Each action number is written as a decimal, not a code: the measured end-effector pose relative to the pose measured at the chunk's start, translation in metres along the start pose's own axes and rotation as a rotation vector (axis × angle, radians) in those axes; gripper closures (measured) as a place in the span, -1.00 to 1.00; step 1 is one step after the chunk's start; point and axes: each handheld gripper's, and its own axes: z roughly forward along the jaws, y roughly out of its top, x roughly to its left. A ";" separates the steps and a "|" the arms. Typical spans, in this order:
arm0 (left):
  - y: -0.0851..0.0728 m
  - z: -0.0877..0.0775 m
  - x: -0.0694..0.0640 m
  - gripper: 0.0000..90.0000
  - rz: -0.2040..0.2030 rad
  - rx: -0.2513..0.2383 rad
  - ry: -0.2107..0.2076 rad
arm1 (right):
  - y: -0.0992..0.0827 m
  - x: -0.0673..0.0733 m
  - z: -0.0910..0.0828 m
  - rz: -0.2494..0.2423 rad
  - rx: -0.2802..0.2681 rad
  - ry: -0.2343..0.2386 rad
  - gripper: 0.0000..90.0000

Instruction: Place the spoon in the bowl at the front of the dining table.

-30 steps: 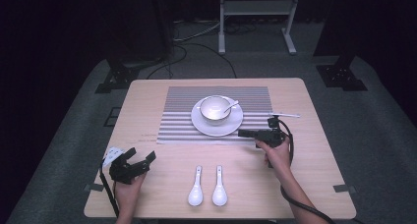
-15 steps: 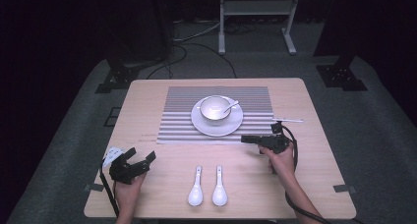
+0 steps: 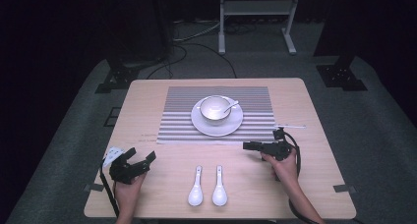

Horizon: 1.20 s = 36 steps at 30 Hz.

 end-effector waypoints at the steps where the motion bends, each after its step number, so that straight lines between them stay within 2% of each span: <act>1: 0.000 0.000 0.000 -0.88 0.001 0.000 0.001 | -0.001 0.000 0.000 -0.001 0.001 0.000 -0.21; 10: 0.000 0.000 0.000 -0.88 0.001 -0.001 0.002 | -0.011 0.000 -0.005 -0.002 0.004 0.005 -0.21; 22: 0.000 0.000 0.000 -0.88 0.002 -0.002 0.003 | -0.023 0.006 -0.011 -0.037 0.004 0.008 -0.21; 28: 0.000 0.000 0.000 -0.88 0.002 -0.002 0.003 | -0.031 0.006 -0.015 -0.036 0.000 0.011 -0.21; 36: 0.000 0.000 -0.001 -0.88 0.006 0.000 0.005 | -0.044 0.007 -0.027 -0.034 -0.030 0.032 -0.21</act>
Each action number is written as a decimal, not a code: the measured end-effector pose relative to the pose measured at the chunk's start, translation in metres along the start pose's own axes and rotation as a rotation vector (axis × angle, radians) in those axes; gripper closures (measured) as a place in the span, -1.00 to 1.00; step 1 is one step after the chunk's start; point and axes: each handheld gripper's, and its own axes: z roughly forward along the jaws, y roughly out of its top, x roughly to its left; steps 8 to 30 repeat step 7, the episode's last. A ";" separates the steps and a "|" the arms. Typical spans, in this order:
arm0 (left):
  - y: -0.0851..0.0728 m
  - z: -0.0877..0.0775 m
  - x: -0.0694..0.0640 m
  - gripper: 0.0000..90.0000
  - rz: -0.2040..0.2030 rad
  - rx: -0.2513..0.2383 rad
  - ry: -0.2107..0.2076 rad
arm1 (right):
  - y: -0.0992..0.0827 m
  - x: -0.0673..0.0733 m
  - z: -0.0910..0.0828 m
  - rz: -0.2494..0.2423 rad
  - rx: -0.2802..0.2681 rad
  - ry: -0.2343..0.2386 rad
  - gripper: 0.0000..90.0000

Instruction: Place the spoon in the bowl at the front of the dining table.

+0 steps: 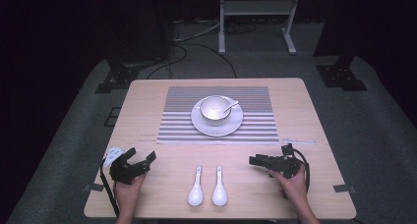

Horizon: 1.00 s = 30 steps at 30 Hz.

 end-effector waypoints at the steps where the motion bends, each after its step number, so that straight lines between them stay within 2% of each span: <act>1: 0.000 0.000 0.000 -0.88 0.000 -0.001 0.001 | -0.001 0.000 -0.001 0.005 -0.003 0.003 -0.21; 7: 0.000 0.000 0.000 -0.88 0.001 0.003 0.000 | -0.013 -0.003 -0.009 0.018 -0.020 0.012 -0.22; 30: 0.000 0.000 0.000 -0.88 0.001 0.003 0.000 | -0.013 -0.003 -0.009 0.018 -0.020 0.012 -0.22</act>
